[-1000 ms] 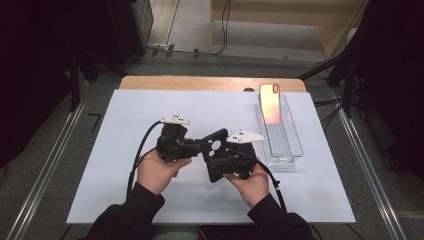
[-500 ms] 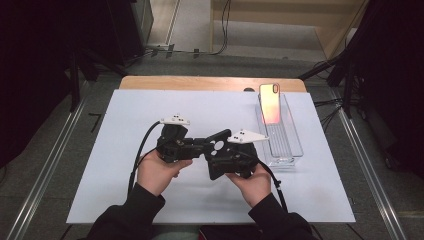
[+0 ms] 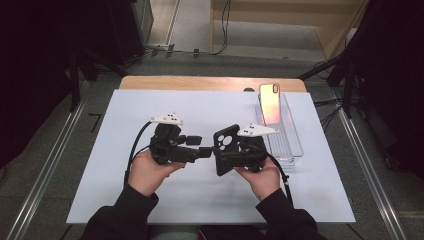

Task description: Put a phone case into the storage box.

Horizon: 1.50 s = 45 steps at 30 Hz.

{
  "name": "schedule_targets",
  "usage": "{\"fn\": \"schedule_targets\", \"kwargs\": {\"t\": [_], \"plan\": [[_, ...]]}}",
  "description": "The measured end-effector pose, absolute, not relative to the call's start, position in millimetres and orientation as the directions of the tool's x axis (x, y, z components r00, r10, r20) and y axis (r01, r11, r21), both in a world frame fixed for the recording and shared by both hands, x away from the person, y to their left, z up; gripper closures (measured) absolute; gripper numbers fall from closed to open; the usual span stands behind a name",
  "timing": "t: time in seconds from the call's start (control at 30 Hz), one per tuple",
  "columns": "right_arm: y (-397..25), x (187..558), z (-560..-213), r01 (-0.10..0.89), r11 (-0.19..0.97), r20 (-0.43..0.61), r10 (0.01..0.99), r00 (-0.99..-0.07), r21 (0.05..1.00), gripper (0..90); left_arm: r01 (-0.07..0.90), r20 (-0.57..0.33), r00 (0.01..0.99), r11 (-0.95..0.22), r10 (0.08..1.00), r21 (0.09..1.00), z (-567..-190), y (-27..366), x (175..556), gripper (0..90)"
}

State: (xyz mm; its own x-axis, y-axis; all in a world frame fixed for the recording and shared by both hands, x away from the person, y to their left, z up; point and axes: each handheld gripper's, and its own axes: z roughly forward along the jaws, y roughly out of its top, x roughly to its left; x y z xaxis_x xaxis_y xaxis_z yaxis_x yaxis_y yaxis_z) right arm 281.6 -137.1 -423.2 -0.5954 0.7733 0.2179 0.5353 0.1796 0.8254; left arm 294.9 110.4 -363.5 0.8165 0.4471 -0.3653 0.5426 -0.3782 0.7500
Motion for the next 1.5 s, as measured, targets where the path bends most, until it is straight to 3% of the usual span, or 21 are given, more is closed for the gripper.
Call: {"fn": "schedule_targets", "kwargs": {"t": [0.23,0.5,0.77,1.5], "plan": [[-150.4,286.5,-415.2,0.532,0.172,0.261,0.722,-0.641,0.829,13.4,0.494,-0.347,0.860,-0.433,0.375,0.754,-375.4,118.9,294.2,33.7],[-155.2,289.8,-407.0,0.507,0.214,0.257,0.664,-0.703,0.835,13.4,0.442,-0.278,0.883,-0.467,0.379,0.766,-392.2,128.7,291.3,33.7],[-156.5,291.0,-400.1,0.484,0.249,0.245,0.621,-0.745,0.839,13.3,0.434,-0.263,0.885,-0.475,0.385,0.765,-413.8,139.6,286.6,33.6],[-184.1,300.5,-377.2,0.506,0.205,0.266,0.656,-0.706,0.838,13.7,0.501,-0.296,0.839,-0.436,0.456,0.748,-443.6,184.9,273.7,33.7]]}}
